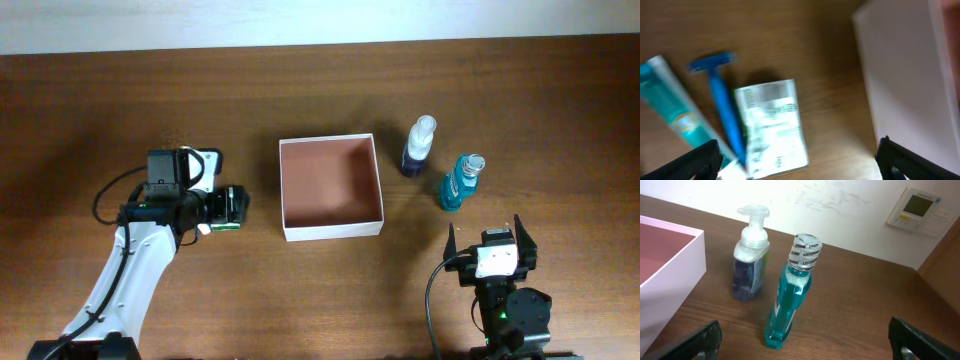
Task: Pack container
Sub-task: 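Move the left gripper forward over the green-white soap packet, then lower the left gripper and close it on the soap packet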
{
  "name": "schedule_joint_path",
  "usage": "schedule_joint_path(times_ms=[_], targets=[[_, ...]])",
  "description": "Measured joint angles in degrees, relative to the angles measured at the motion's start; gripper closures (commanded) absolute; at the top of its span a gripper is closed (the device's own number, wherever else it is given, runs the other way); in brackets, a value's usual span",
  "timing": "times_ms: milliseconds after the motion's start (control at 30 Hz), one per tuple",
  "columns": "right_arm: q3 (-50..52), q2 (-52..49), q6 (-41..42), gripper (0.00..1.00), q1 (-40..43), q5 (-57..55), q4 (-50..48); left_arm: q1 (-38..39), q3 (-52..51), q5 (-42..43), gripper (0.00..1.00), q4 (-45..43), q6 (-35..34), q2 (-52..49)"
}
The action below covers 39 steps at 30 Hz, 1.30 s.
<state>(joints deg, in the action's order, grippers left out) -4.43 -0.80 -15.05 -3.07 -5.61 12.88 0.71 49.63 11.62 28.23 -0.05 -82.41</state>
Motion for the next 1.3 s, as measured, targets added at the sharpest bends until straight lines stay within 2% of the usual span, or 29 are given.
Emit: schedule_joint_path(times_ms=[233,400,1233,1267,1300], targets=[[0.0,0.0,0.0,0.02,0.0,0.0,0.0,0.5,0.0,-4.7,0.02,-0.9,-3.3,0.0],[0.0,0.0,0.0,0.02,0.0,0.0,0.0,2.1,0.0,-5.7,0.11,-1.9,-4.3,0.0],[0.0,0.0,0.0,0.02,0.0,0.0,0.0,3.3,0.0,-6.4,0.11,-5.5,-5.4,-8.8],[0.0,0.0,0.0,0.02,0.0,0.0,0.0,3.3,0.0,-6.4,0.18,-5.6,-5.4,-9.1],[0.0,0.0,0.0,0.02,0.0,0.0,0.0,3.3,0.0,-6.4,0.19,-5.9,-5.7,-9.7]])
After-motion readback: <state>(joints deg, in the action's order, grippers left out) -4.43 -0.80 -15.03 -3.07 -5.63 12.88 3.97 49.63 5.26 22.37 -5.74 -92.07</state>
